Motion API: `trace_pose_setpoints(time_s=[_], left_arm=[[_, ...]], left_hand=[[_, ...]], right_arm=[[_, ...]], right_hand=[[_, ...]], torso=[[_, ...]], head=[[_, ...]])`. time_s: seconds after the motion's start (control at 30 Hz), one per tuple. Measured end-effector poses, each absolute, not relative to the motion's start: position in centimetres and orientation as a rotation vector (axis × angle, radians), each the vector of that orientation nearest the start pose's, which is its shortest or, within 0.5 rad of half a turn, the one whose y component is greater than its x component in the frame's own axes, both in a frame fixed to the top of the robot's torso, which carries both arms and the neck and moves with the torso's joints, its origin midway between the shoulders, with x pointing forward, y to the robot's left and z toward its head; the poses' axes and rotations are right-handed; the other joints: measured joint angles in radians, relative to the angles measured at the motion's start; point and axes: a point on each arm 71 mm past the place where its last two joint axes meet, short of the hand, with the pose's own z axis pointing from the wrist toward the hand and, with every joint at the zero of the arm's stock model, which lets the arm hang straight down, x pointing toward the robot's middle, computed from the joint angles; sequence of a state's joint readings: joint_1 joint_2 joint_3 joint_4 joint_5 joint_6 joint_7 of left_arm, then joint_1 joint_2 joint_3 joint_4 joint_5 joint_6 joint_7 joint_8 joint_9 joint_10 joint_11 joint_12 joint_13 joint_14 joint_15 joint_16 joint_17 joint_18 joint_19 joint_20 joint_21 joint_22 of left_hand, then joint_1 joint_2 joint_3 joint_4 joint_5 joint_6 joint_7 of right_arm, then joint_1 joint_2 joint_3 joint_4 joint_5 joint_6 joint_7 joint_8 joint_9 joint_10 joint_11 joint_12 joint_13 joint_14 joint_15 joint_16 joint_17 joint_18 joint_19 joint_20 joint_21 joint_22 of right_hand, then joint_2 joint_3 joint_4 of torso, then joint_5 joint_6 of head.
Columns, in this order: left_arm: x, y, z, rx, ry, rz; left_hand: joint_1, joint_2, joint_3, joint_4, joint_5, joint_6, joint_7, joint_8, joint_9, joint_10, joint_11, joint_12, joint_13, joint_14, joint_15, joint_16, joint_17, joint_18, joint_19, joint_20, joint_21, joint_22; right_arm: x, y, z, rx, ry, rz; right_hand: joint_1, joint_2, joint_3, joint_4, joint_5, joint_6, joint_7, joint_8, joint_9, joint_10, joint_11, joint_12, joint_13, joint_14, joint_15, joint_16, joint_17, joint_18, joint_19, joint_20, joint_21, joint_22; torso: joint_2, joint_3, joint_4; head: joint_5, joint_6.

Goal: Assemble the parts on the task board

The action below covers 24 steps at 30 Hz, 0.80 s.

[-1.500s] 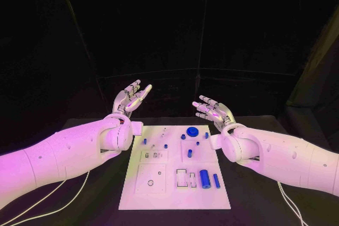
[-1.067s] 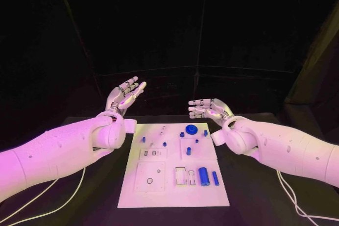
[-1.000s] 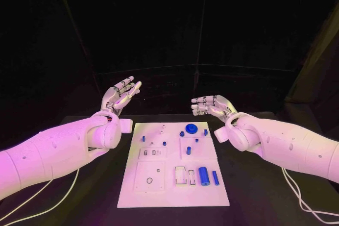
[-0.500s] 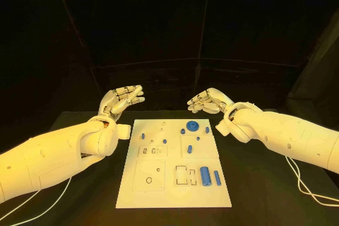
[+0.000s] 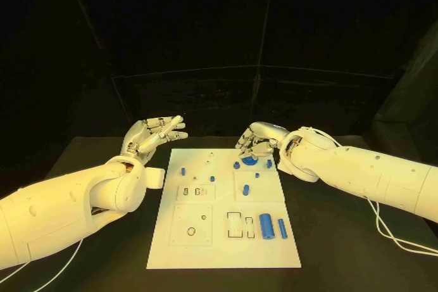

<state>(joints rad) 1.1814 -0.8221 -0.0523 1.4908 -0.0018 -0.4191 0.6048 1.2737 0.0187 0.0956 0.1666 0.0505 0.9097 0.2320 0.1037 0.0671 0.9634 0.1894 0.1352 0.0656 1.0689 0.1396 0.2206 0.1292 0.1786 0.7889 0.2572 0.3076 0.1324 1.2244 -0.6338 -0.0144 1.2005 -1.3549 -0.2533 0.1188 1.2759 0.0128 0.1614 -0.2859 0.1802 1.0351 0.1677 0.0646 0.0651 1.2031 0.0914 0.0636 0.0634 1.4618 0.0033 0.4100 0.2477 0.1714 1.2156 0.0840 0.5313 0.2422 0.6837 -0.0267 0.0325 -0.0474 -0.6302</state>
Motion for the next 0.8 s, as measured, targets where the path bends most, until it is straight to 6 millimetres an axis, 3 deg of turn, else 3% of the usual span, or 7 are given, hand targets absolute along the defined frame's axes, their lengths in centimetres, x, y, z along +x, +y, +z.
trace_pose_setpoints(time_s=[0.2,0.53,0.8], left_arm=[[48.6,21.0,-17.8,-1.01,1.221,-1.568],[48.4,21.0,-17.7,-0.999,1.23,-1.587],[48.4,21.1,-17.6,-0.995,1.232,-1.592]], left_hand=[[0.0,0.0,-0.004,-0.004,0.0,0.0,0.0,-0.004,-0.001,0.0,0.0,-0.004,0.0,0.0,0.0,-0.009,0.0,0.0,0.0,0.0,0.0,-0.003],[0.0,0.0,-0.002,-0.007,0.0,0.0,0.0,-0.007,-0.001,0.0,0.0,-0.007,0.0,0.0,0.0,-0.009,0.0,0.0,0.0,0.0,0.0,-0.003],[0.0,0.0,-0.001,-0.007,0.0,0.0,0.0,-0.007,-0.001,0.0,0.0,-0.007,0.0,0.0,0.0,-0.009,0.001,0.0,0.0,0.0,0.0,-0.004]], right_arm=[[54.3,-17.0,-17.9,-0.297,1.653,0.666],[54.2,-16.1,-18.1,-0.393,1.664,0.585],[54.2,-15.4,-18.2,-0.426,1.669,0.563]], right_hand=[[-0.009,-0.009,0.003,0.003,-0.023,-0.006,-0.006,0.0,0.0,-0.01,0.0,0.0,0.0,0.0,0.0,0.163,0.092,0.0,0.013,-0.002,0.078,0.045],[-0.011,-0.011,0.017,0.006,-0.028,-0.009,-0.009,0.0,0.0,-0.01,0.0,0.0,0.0,0.0,0.0,0.305,0.181,0.0,0.012,-0.002,0.165,0.097],[-0.022,-0.009,0.042,0.006,-0.028,-0.009,-0.009,0.0,0.0,-0.014,-0.004,0.0,0.0,0.0,0.0,0.568,0.447,0.0,0.005,-0.002,0.251,0.149]], torso=[[0.021,-0.0028,0.0032],[0.042,-0.0028,0.0013],[0.052,-0.0028,0.0012]], head=[[-0.002,-0.001],[-0.002,0.0],[-0.002,-0.005]])
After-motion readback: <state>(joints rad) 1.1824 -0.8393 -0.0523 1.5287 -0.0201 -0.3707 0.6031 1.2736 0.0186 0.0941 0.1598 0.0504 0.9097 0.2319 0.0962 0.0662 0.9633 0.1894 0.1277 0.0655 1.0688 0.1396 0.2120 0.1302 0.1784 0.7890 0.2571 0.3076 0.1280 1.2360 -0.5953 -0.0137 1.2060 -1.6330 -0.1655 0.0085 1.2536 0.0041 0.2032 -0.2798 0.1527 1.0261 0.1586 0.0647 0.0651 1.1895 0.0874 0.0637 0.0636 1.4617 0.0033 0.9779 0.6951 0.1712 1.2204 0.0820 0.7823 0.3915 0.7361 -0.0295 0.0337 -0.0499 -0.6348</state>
